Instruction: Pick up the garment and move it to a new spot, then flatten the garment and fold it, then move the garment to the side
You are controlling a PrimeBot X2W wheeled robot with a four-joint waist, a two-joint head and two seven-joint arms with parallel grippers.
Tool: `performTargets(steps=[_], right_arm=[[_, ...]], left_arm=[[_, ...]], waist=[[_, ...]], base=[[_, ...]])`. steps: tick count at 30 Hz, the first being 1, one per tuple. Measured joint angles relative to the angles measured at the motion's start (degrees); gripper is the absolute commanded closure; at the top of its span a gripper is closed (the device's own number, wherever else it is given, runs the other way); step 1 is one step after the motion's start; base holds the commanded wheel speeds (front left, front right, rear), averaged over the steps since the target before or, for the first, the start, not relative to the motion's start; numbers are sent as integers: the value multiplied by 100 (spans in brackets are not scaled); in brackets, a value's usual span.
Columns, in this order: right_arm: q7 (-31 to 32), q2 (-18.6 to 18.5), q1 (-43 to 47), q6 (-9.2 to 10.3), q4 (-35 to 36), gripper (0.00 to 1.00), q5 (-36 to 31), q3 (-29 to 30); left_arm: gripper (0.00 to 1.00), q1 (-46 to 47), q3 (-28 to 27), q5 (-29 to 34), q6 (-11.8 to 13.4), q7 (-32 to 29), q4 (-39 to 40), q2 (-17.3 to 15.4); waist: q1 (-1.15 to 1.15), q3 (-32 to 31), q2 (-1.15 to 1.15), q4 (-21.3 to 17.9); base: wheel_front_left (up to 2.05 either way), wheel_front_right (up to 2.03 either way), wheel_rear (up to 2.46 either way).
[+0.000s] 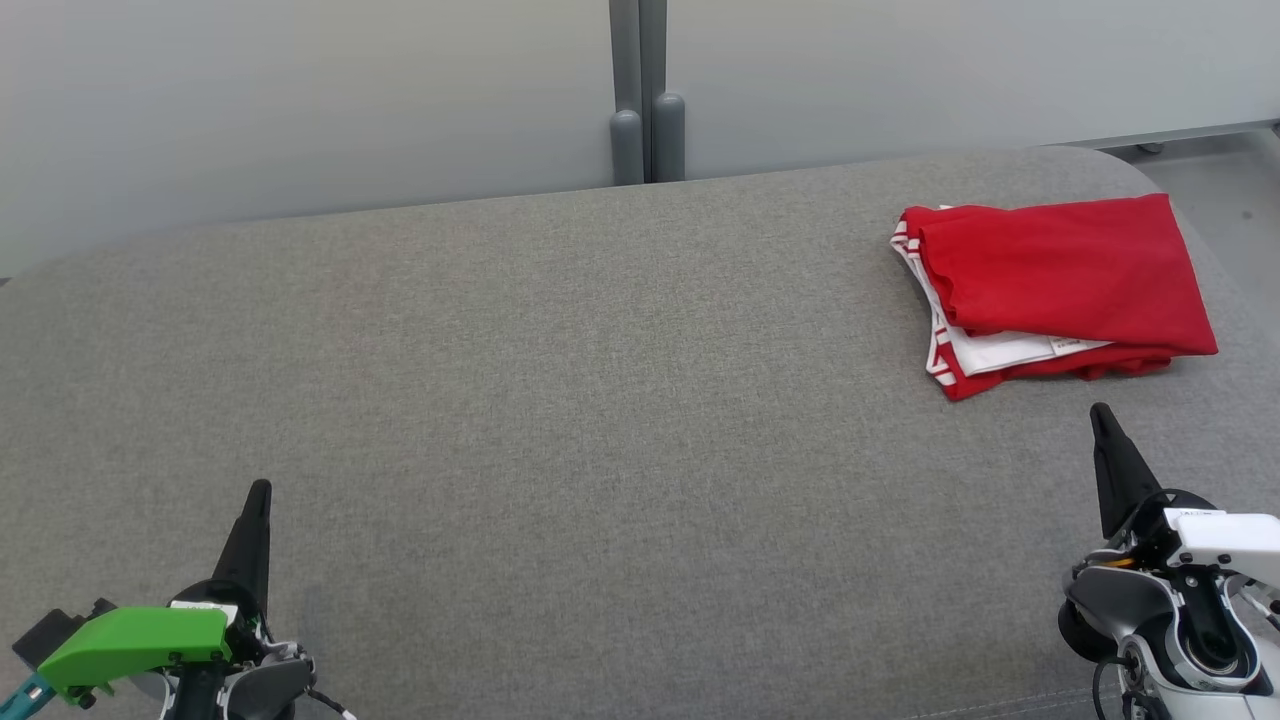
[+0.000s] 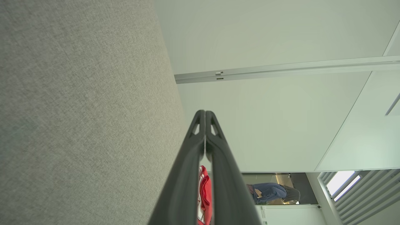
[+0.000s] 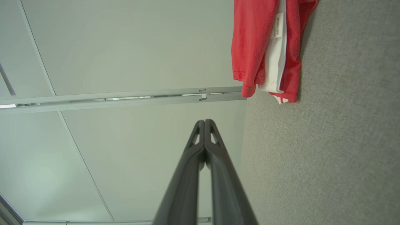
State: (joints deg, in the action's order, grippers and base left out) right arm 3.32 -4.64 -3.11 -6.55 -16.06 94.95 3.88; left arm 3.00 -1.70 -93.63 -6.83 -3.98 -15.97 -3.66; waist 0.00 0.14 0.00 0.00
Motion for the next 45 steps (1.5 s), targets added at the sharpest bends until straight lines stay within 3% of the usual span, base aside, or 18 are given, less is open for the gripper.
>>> performTargets(steps=[45], right_arm=[[9,10,-2,-1,-4,100,-1,33]], left_arm=[[100,2,-11,0,-5,-2,-13,0]], waist=[[0,0,0,0]], base=[[0,0,0]])
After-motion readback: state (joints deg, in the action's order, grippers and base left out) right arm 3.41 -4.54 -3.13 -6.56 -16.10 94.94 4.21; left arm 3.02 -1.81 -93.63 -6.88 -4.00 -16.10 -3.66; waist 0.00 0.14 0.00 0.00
